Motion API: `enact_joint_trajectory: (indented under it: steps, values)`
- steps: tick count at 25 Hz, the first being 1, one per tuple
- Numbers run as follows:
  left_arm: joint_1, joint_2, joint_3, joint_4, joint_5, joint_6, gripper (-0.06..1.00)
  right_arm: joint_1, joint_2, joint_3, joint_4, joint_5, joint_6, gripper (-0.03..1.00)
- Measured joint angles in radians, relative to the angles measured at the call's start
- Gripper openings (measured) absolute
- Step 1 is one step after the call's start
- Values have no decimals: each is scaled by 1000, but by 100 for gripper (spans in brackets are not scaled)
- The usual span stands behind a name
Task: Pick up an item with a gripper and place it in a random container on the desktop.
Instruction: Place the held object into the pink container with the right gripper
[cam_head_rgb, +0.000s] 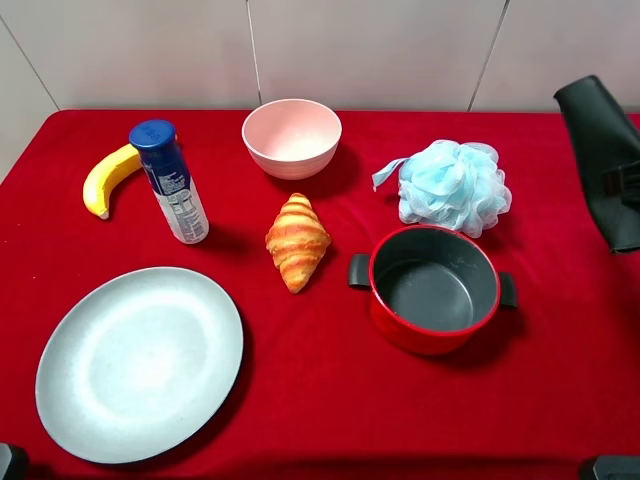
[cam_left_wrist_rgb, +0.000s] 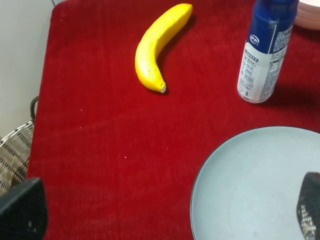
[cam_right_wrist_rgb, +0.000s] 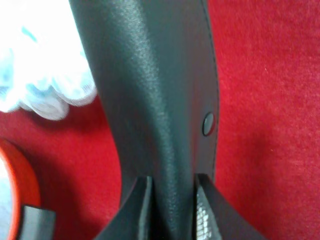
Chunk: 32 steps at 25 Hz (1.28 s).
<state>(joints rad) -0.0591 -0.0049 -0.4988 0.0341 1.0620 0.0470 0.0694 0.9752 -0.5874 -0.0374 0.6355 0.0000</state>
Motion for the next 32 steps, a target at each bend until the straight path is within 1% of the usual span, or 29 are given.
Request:
enact_joint_trajectory:
  steps: [5, 9, 11, 14, 21, 25, 28, 32]
  values:
    - [0, 0, 0, 0, 0, 0, 99, 0, -35, 0, 79, -2, 0, 13]
    - [0, 0, 0, 0, 0, 0, 99, 2, -43, 0, 106, -2, -38, 12]
    - [0, 0, 0, 0, 0, 0, 99, 22, -43, 0, 108, -3, -49, 12]
    - [0, 0, 0, 0, 0, 0, 99, 83, -43, 1, 110, -30, -64, 12]
    - [0, 0, 0, 0, 0, 0, 99, 228, -42, 1, 110, -177, -67, 12]
    - [0, 0, 0, 0, 0, 0, 99, 297, -42, 1, 84, -286, -67, 12]
    - [0, 0, 0, 0, 0, 0, 99, 330, -41, 1, 71, -372, -67, 12]
    - [0, 0, 0, 0, 0, 0, 99, 340, -19, 1, 59, -486, -67, 12]
